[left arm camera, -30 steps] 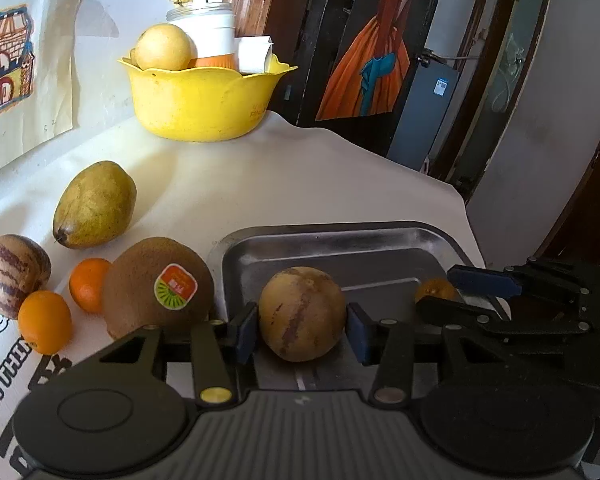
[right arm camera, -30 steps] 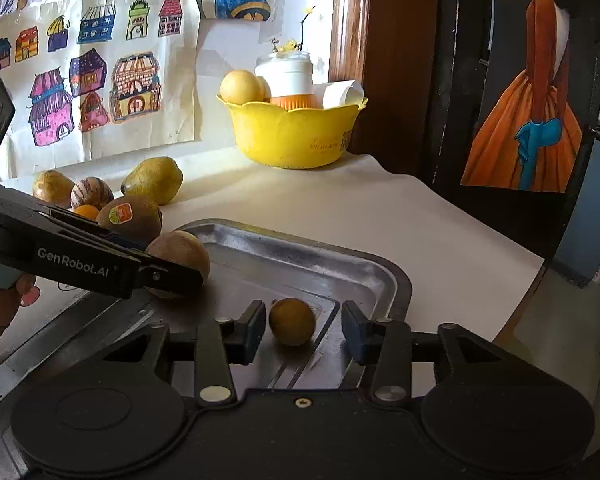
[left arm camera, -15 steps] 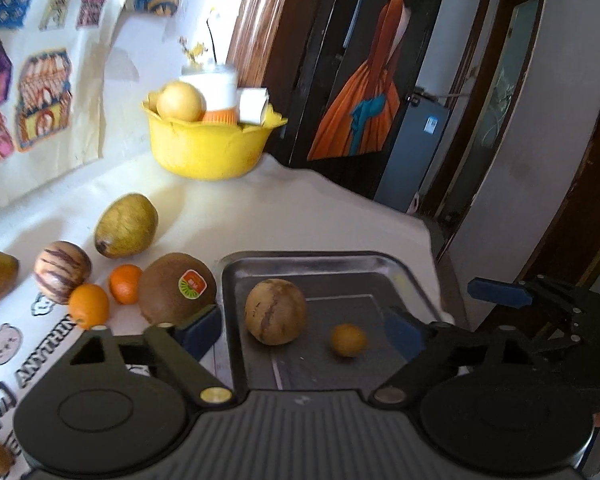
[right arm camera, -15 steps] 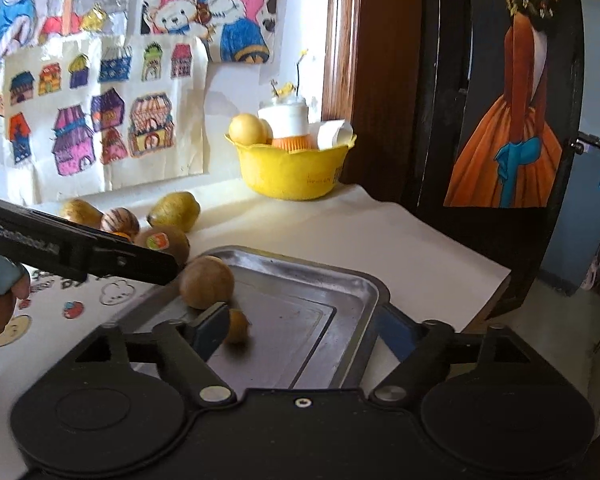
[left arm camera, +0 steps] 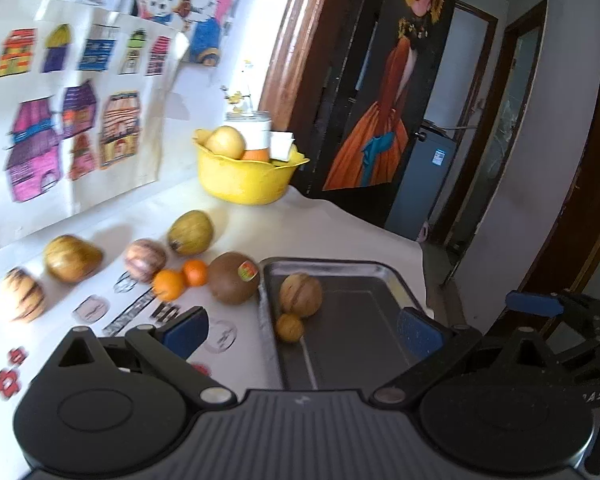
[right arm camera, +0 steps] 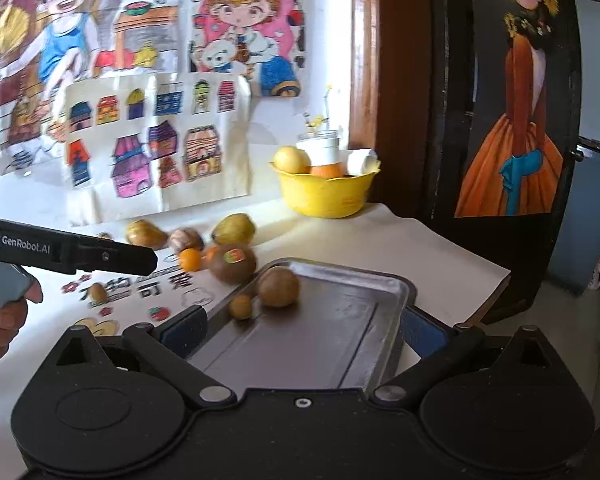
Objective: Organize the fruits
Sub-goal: 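Open left tool to drop melon in tray while right tool releases its fruit, then move left tool to the striped yellow pepino while right tool approaches another brown fruit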
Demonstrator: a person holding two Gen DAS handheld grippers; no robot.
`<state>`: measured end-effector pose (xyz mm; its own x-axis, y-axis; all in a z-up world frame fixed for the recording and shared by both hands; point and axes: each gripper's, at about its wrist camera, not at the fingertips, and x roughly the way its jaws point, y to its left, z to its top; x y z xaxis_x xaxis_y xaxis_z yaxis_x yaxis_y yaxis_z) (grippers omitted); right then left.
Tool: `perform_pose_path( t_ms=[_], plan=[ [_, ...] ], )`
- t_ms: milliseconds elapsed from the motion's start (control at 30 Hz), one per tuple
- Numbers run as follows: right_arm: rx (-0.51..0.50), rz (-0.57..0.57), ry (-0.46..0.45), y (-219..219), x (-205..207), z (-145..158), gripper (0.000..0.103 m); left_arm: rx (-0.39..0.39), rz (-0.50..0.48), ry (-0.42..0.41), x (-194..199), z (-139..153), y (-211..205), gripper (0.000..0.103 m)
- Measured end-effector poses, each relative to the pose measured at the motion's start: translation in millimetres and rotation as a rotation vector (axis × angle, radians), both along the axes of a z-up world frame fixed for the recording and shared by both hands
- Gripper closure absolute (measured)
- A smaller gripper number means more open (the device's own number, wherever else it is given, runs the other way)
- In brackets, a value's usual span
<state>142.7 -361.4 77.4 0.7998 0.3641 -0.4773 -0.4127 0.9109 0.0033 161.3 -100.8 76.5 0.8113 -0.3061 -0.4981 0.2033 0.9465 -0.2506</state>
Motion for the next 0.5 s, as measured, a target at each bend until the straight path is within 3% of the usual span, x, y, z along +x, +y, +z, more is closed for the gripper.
perform_pose_path(
  t_ms=[267,500],
  plan=[
    [-0.046,0.073,0.022,30,-42,12,0.001,-0.001,0.032,0.015,-42,-3,27,0.0],
    [-0.062,0.18,0.109,65,-70,11,0.001,0.02,0.07,0.064,-68,-14,65,0.0]
  ],
)
